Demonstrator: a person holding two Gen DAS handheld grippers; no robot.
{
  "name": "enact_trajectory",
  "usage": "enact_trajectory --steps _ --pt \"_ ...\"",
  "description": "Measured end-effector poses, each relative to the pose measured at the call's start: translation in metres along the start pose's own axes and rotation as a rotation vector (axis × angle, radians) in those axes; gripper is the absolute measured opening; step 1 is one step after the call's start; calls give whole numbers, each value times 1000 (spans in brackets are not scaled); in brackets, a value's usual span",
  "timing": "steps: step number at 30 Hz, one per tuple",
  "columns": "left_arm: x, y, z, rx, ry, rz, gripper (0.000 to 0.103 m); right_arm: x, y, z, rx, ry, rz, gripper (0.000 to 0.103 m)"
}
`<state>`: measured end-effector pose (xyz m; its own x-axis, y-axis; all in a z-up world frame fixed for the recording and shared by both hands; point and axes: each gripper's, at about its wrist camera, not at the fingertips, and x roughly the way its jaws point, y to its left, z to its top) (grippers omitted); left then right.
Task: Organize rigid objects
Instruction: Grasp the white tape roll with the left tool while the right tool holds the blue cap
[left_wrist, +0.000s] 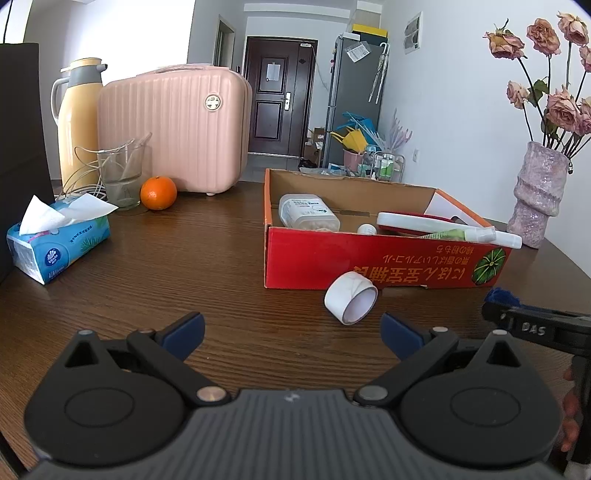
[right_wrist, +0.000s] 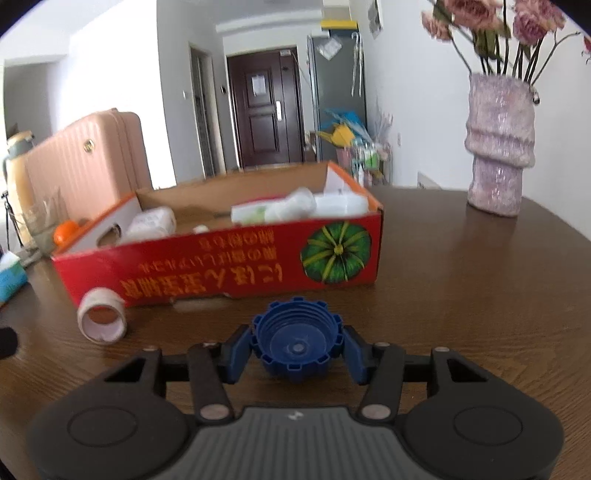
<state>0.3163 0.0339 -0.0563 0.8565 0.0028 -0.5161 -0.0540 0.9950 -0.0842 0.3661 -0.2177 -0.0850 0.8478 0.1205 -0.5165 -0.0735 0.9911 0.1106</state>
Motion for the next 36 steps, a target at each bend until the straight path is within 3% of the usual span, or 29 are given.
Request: enact_trajectory --steps 11,22,36 --pt "2 0 -1 4 11 5 103 -60 1 -1 45 -149 64 52" --pt "19 -22 18 36 55 8 103 -69 -6 -4 77 -166 71 52" --pt "85 -74 27 78 103 128 103 -60 -16 -6 119 -149 49 52"
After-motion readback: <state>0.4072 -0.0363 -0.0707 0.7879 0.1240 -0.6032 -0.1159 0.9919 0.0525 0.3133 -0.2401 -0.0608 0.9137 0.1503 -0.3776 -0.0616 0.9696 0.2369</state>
